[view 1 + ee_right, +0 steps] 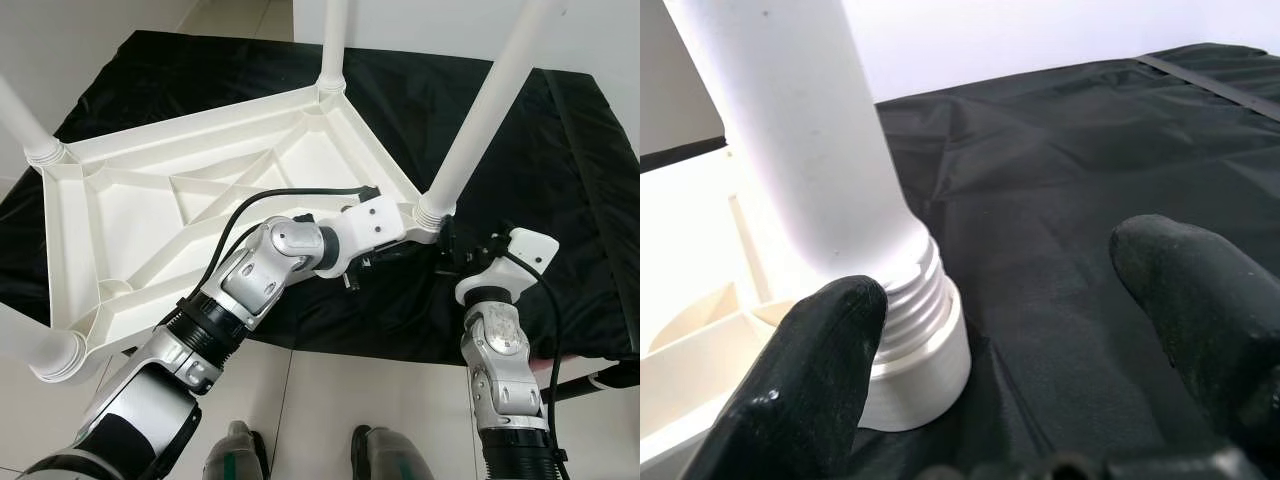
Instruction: Building children table
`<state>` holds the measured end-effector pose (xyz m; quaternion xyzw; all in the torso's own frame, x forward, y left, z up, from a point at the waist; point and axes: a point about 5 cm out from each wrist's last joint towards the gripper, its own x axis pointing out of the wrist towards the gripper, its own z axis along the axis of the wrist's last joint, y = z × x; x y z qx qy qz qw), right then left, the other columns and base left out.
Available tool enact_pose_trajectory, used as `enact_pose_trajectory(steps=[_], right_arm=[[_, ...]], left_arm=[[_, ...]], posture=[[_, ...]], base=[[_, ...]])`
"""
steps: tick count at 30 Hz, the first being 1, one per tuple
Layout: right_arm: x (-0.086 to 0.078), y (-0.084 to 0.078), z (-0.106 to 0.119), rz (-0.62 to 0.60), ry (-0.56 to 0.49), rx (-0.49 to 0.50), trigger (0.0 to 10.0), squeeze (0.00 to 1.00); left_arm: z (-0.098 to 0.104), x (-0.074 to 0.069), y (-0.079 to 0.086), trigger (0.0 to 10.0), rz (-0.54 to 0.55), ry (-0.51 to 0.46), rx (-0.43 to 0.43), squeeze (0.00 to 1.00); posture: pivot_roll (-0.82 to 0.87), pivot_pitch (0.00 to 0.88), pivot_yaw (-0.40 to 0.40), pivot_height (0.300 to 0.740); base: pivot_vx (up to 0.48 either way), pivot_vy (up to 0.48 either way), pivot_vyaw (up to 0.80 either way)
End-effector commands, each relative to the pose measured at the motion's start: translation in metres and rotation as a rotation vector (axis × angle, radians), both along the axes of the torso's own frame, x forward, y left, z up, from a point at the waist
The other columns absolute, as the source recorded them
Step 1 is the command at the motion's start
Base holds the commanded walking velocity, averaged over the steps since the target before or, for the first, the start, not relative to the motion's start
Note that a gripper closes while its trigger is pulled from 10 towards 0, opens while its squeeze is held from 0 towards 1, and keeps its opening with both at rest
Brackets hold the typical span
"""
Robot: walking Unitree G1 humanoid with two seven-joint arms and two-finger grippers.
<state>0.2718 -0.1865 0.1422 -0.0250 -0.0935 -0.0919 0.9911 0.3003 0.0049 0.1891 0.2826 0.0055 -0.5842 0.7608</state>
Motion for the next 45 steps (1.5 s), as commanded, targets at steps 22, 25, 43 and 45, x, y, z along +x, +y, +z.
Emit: enact_pose_trajectory(steps=[22,25,43,45], right_arm=[[0.028,0.000,0.017,0.173,-0.027,0.050,10.0,0.00],[0.033,0.000,0.018,0.186,-0.026,0.048,10.0,0.00],[0.087,0.017,0.022,0.411,0.057,0.000,10.0,0.00],[0.087,0.017,0.022,0.411,0.057,0.000,10.0,0.00]], left_arm=[[0.048,0.018,0.037,10.0,0.442,0.032,-0.468,0.00],[0.046,0.021,0.044,10.0,0.492,0.045,-0.488,0.00],[0.016,0.009,0.055,10.0,0.691,0.070,-0.475,0.00],[0.016,0.009,0.055,10.0,0.691,0.070,-0.475,0.00]], posture=[[-0.08,0.087,0.013,0.740],[-0.08,0.084,0.013,0.740],[-0.02,0.043,-0.034,0.740],[-0.02,0.043,-0.034,0.740]], base=[[0.000,0.000,0.00],[0.000,0.000,0.00],[0.000,0.000,0.00],[0.000,0.000,0.00]])
